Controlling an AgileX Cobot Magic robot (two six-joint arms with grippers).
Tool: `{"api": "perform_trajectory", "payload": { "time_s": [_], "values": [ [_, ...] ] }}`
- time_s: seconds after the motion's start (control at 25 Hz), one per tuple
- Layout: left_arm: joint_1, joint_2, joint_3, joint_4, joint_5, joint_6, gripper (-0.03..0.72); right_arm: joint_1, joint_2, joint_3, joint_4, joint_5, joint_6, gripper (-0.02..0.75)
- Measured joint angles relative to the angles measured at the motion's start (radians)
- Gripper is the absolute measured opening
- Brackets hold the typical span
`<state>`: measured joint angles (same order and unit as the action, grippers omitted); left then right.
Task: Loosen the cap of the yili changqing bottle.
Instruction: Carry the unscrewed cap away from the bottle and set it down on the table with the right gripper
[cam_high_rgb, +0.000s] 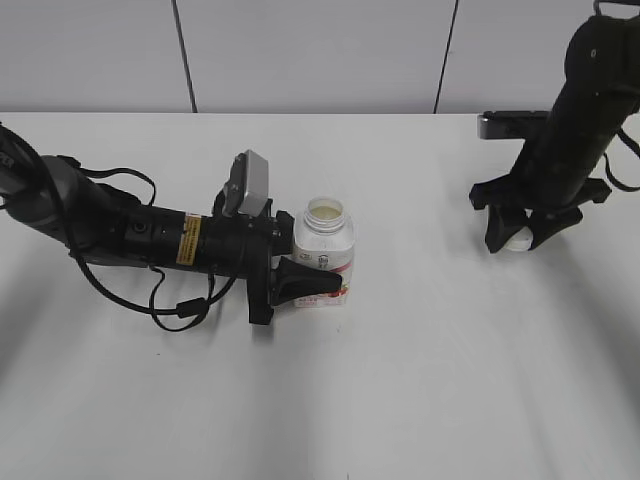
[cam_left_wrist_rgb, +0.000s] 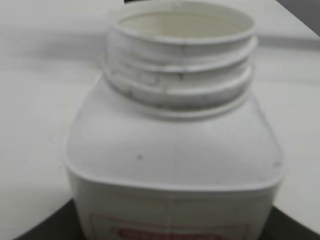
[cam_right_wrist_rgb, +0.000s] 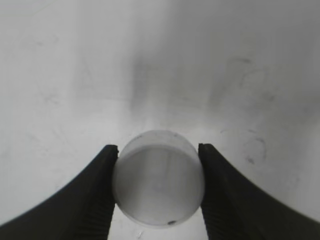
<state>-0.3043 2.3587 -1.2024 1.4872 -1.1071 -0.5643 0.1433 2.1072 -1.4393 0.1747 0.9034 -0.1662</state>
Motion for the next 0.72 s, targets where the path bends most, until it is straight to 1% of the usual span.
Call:
{"api": "perform_trajectory", "payload": {
  "time_s": [0.16,0.32,0.72],
  "values": [
    [0.0,0.0,0.0,0.0,0.0,0.0,0.37,0.0,0.0,0.078,0.002,-0.072,0.027,0.386],
    [0.0,0.0,0.0,0.0,0.0,0.0,0.37,0.0,0.0,0.104,0.006,-0.12,0.048,0.386],
    [0.0,0.0,0.0,0.0,0.0,0.0,0.37,0.0,0.0,0.106,-0.012,-0.131,0.059,0.386]
  ]
}}
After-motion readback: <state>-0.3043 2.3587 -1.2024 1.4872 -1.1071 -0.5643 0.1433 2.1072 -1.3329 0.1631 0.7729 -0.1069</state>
